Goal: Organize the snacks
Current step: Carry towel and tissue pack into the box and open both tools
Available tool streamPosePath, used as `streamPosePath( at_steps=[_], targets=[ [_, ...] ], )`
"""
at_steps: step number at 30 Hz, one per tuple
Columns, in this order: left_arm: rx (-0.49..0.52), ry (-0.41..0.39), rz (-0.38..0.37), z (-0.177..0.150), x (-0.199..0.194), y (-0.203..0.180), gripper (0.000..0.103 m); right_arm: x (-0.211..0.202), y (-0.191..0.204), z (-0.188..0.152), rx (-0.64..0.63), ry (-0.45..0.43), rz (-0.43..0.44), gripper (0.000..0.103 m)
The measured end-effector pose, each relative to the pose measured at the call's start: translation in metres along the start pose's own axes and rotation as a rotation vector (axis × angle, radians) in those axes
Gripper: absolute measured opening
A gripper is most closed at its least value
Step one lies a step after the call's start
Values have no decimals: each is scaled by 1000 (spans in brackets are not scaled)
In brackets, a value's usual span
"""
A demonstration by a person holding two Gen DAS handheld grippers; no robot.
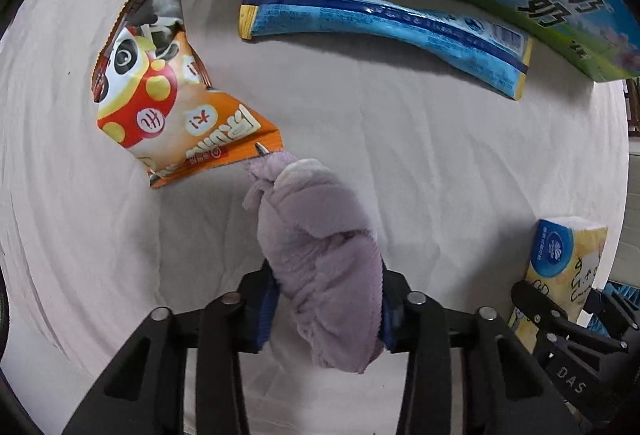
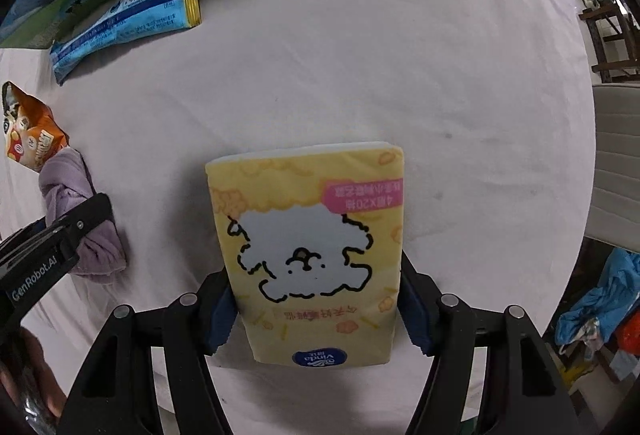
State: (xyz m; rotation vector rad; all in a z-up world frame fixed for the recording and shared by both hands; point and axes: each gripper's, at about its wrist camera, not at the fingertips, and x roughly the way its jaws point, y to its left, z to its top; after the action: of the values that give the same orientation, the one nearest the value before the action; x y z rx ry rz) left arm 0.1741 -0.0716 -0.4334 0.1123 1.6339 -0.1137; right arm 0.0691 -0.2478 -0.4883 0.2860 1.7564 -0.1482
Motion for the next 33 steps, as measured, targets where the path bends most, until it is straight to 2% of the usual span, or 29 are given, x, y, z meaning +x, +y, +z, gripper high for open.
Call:
streamPosePath(
  at_steps=[3,9,19,23,27,33],
  targets=[
    [15,-17,20,-24,-1,16,34,0,14,-3,-12,-3,-32,67],
    [56,-108,25,-45,-43,-5,34,-9,32,-4,-44,-38,-24,65],
    [101,-284,-30,-68,-132,1,34,-106,44,-32,-85,-221,50,65],
    [120,-346,-49,-59,-173,-10,34,-150,42,-41,-106,-287,81,65],
    [122,-405,-82,-54,-205,-8,34,-192,36,-35,-121,-333,119,65],
    [121,-454,-133,-26,-243,1,34,-229,24,-22,-117,-383,184,65]
  ],
)
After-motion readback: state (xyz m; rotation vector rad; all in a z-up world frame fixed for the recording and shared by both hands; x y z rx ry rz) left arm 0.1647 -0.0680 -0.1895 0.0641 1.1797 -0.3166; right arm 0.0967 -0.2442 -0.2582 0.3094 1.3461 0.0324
